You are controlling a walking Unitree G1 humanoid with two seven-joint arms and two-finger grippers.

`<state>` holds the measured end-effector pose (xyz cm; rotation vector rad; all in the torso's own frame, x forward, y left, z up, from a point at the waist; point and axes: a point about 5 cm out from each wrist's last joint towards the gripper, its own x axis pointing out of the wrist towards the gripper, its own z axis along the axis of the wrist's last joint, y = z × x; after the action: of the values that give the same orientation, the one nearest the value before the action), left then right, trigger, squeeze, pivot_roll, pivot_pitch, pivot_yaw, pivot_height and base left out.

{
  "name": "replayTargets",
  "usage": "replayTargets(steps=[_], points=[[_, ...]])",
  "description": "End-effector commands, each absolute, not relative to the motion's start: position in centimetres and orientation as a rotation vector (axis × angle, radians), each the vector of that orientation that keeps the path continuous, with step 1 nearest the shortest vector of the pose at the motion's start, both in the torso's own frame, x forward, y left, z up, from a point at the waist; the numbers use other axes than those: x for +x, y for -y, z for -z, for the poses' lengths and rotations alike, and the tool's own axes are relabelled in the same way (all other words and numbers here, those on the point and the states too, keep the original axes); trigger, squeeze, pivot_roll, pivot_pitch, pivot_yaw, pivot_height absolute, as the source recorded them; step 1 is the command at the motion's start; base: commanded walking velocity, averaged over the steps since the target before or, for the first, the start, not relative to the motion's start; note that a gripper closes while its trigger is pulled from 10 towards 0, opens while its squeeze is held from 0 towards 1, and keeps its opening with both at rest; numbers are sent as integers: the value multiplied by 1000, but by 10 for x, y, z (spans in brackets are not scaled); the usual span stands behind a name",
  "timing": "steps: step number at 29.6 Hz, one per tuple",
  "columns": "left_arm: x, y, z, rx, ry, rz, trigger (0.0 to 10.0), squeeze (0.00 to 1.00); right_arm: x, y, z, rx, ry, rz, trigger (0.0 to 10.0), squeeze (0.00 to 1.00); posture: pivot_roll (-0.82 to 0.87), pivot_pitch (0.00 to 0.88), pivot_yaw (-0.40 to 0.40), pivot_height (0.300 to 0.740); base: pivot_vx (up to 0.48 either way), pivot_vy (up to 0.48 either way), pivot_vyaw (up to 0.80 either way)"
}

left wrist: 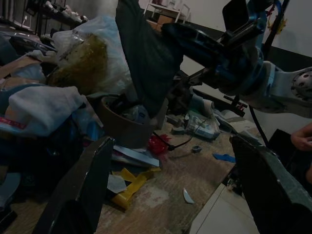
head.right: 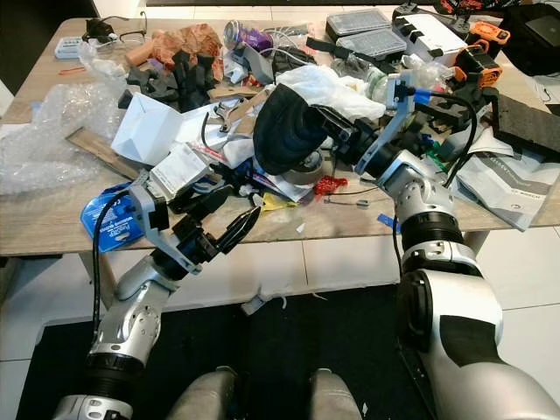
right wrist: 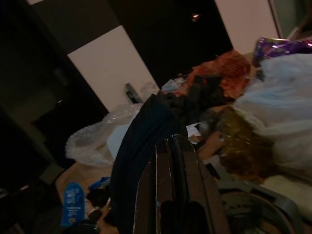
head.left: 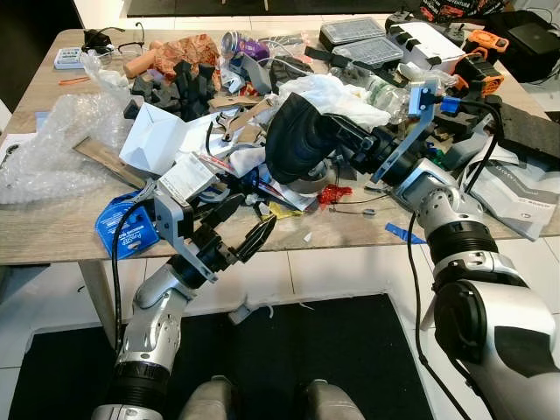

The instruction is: Picking trash to rubbish bin

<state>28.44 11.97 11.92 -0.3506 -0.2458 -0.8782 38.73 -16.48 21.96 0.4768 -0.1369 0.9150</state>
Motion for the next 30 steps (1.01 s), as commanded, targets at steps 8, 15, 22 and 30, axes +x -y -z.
replayTargets(steps=[8, 15, 22, 30], points=[[286, -126, -116, -465, 259, 826, 10000, 0, 371, 170, -222, 490, 168, -1056, 0, 0, 3, 118, -14, 740, 0, 0, 0], [286, -128, -116, -479, 281, 818, 10000, 0, 362, 173, -216, 507, 141, -1092, 0, 0, -7, 102, -20, 740, 0, 0, 0], [273, -121, -120, -488, 295, 982, 10000, 0, 361, 179, -221, 487, 155, -1047, 0, 0, -7, 83, -17, 740, 0, 0, 0], [271, -117, -120, -339, 315, 976, 10000, 0, 367, 182, -229, 482, 181, -985, 2549, 0, -1, 68, -26, 740, 0, 0, 0]])
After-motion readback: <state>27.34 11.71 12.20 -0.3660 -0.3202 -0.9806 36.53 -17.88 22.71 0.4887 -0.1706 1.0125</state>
